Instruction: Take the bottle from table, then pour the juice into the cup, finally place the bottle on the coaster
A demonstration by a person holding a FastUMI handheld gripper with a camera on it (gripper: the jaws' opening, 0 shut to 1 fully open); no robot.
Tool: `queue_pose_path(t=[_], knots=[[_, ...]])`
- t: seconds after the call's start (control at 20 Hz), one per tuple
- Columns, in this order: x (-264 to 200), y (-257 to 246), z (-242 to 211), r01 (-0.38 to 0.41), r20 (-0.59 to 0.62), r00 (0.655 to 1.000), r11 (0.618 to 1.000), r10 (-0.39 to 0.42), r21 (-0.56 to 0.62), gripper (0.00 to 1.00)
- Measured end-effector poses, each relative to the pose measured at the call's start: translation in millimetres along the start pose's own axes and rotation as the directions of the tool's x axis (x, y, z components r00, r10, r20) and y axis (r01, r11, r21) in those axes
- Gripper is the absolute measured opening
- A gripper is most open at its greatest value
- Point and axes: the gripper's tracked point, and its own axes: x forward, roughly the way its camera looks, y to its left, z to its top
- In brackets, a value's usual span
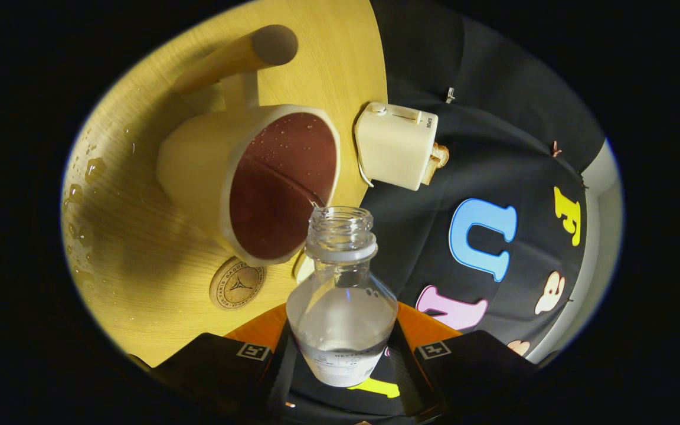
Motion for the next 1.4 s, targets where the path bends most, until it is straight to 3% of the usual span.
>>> queue_pose_path(t=[0.95, 1.4], knots=[[6, -8, -10, 0.026, 0.033, 0.999, 0.988, -0.022, -0.152, 0.75], [7, -27, -11, 0.08, 0.073, 0.995, 0.972, -0.065, -0.222, 0.75]])
